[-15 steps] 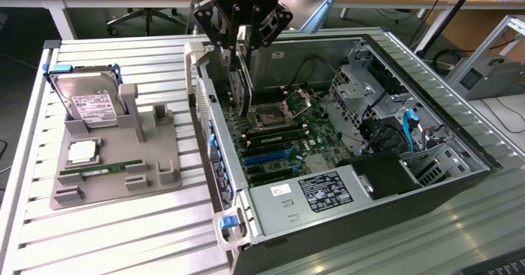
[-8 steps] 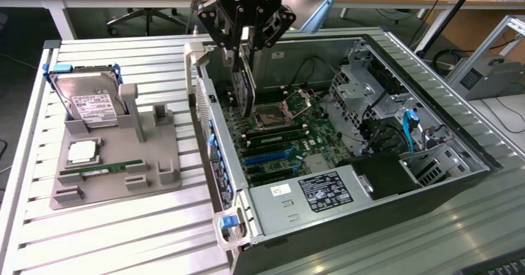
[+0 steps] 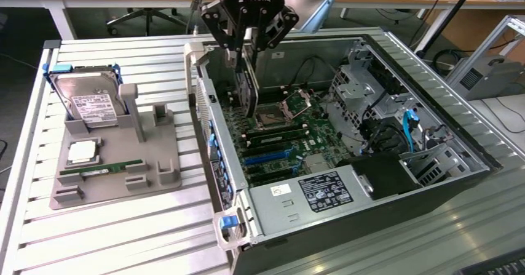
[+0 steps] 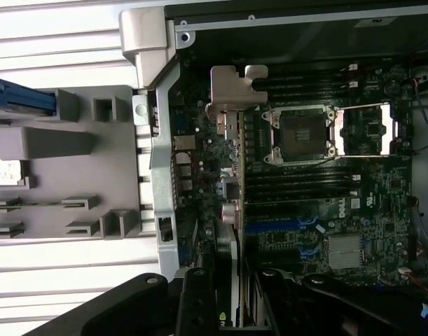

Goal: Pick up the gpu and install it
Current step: 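Pick up the gpu and move the gpu toward the slot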

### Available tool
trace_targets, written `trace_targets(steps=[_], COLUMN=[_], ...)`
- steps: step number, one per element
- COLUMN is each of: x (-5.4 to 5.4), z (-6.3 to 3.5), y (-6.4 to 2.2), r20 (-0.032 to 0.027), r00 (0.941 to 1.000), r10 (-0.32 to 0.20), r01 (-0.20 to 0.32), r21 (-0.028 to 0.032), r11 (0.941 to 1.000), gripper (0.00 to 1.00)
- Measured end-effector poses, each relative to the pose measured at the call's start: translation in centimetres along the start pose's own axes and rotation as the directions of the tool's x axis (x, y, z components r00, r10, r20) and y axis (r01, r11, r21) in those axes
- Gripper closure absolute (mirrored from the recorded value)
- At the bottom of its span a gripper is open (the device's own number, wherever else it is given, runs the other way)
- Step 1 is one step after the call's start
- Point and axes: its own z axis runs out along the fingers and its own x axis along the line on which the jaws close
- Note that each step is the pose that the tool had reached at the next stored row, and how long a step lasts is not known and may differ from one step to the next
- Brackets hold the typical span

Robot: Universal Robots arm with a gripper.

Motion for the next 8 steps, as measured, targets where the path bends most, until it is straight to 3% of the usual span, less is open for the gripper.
trace_targets(steps=[8], x=[-0.4], z=[0.09], y=[-0.08], r20=[0.0], r00=[1.0], r10=[0.0], r01=[0.0], r21=[0.0001], r11=[1.0], gripper=[0.73])
